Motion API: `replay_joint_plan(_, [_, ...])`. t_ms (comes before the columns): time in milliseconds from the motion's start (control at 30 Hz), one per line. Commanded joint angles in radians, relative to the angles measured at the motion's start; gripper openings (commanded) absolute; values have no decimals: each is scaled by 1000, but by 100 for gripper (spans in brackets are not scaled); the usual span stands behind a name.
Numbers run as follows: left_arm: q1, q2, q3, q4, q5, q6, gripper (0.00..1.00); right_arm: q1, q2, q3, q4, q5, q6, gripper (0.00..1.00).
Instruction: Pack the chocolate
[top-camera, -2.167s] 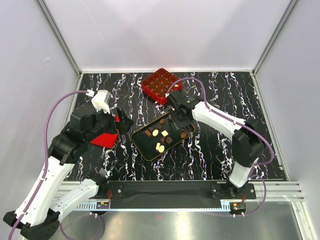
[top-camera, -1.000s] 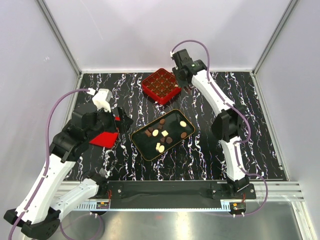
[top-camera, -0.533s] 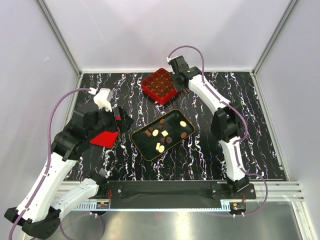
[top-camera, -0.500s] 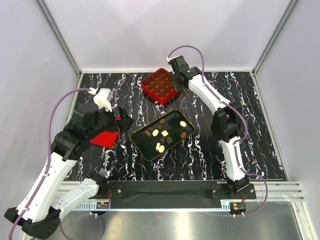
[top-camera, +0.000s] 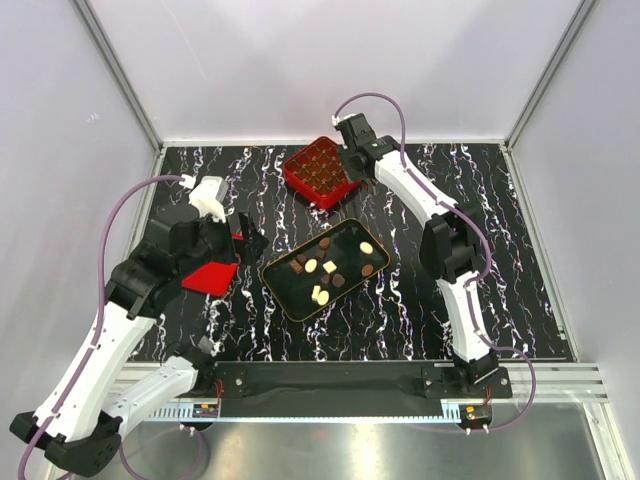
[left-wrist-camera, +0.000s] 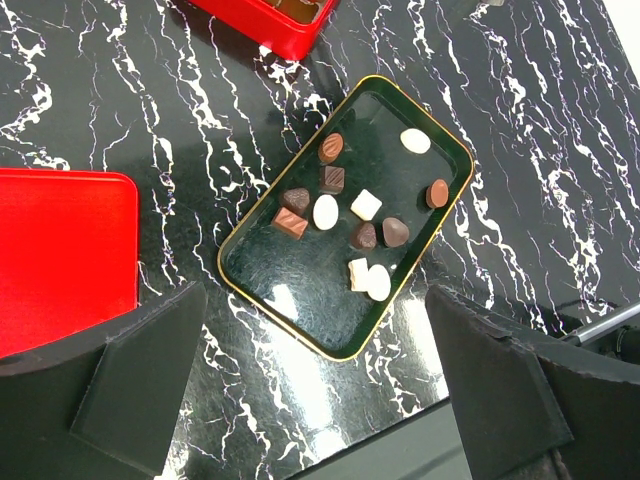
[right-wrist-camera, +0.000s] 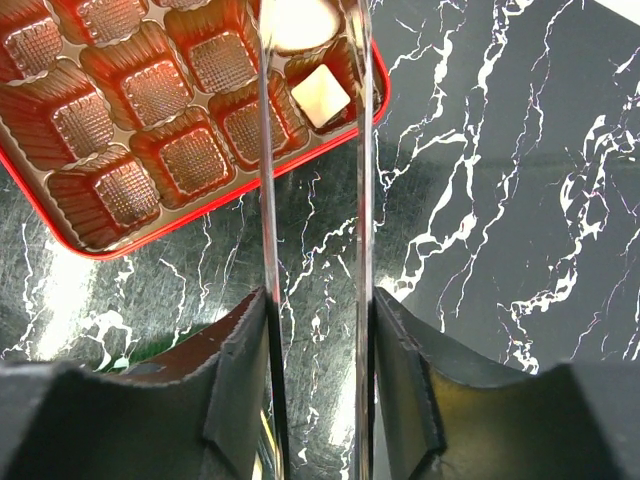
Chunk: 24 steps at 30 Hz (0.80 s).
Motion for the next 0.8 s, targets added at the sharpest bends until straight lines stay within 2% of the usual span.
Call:
replay_joint_plan(0, [4,-3,14,41,-9,13,99,6,-11,45,40,15,-15,50])
replay_joint_plan(100, [4,-8,17,37,-9,13,99,6,-25,42,34,23,-15,54])
replay_joint_plan(233, [4,-17,31,26,-9,15,99,6,-75,34,25,42,-11,52])
replay_joint_plan(367, [4,-26,46,15,-9,18,99,14,-163,42,-89,13,38,52])
replay_joint_plan(433, [4,-37,48,12,-15,19,99,34,-276,-44,-124,-7,64,51])
replay_joint_plan(467, [4,-41,40,11,-17,18,99,45,-322,-170,-115,-30,68,51])
replay_joint_plan(533, [4,-60,29,11,-17,13,99,66,-443,-291,-101,-63,69,51])
replay_joint_plan(567, [4,-63,14,14,-17,10,99,89,-482,-404,-98,-117,97,51])
replay_joint_plan(767, [4,-104,-24,6,-8,-10,99,207,-697,-719,-106,-214,198,51])
